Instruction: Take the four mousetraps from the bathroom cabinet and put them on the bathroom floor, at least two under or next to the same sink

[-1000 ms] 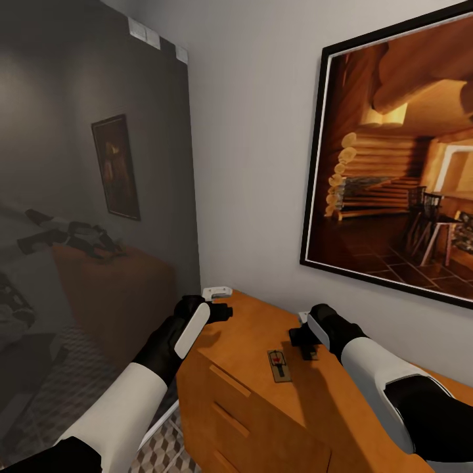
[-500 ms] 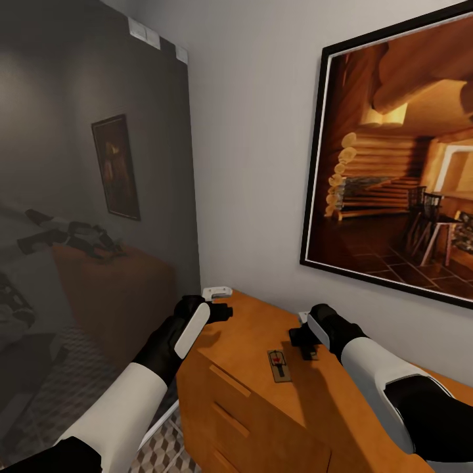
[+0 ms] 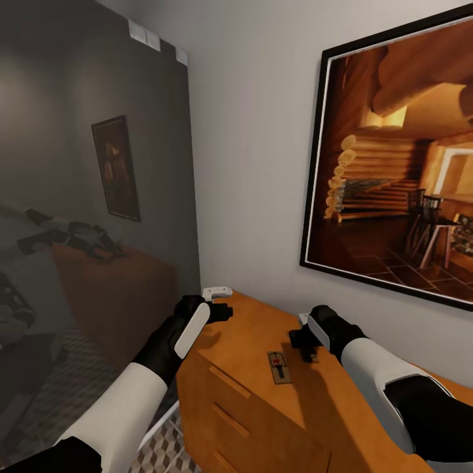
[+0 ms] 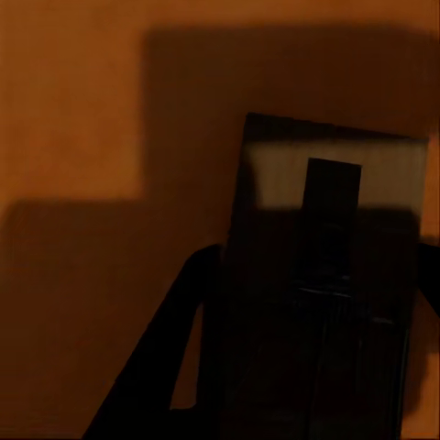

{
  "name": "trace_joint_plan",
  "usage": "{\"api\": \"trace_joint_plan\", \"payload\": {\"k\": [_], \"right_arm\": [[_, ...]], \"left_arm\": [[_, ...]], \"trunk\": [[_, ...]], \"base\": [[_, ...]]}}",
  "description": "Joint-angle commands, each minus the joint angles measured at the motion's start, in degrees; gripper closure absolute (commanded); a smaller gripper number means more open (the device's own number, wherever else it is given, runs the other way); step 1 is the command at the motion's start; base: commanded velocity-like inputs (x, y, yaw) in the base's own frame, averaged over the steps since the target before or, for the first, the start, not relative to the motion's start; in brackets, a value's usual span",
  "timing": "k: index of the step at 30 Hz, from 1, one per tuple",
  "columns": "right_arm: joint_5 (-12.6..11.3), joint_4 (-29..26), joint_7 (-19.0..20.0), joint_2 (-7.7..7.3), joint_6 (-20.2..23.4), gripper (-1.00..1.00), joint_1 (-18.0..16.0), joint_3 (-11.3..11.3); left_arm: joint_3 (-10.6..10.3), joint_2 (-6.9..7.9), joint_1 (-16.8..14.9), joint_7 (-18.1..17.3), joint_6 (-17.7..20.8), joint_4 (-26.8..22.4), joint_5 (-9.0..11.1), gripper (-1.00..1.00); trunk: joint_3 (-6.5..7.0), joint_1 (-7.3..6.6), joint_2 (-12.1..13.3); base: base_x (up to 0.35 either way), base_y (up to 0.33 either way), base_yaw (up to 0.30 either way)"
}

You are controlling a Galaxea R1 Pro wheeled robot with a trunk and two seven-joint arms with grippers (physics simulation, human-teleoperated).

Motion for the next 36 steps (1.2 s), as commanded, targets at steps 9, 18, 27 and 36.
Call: {"api": "trace_joint_plan", "payload": {"k": [9, 18, 27, 36], "right_arm": [[-0.56, 0.00, 0.32, -0.07, 0.26, 1.00, 0.00, 0.32], [-0.33, 0.00, 0.38, -0.07, 0.26, 1.00, 0.00, 0.41], [-0.30, 0.00, 0.40, 0.01, 0.26, 1.00, 0.00, 0.40], [-0.29, 0.00, 0.41, 0.02, 0.26, 1.00, 0.00, 0.36]], "left_arm": [[-0.06, 0.00, -0.05, 0.58, 0.06, -0.06, 0.60, -1.00], [-0.15, 0.00, -0.05, 0.62, 0.02, -0.08, 0.60, -1.00], [-0.15, 0.00, -0.05, 0.60, 0.01, -0.07, 0.60, -1.00], [-0.15, 0.00, -0.05, 0.63, 0.01, -0.07, 0.60, -1.00]], "trunk": [[1.52, -1.97, 3.58], [3.14, -3.95, 7.18], [4.76, -5.93, 10.79], [6.37, -7.90, 14.40]], "base": [[0.000, 0.000, 0.000], [0.000, 0.000, 0.000], [0.000, 0.000, 0.000], [0.000, 0.000, 0.000]]}}
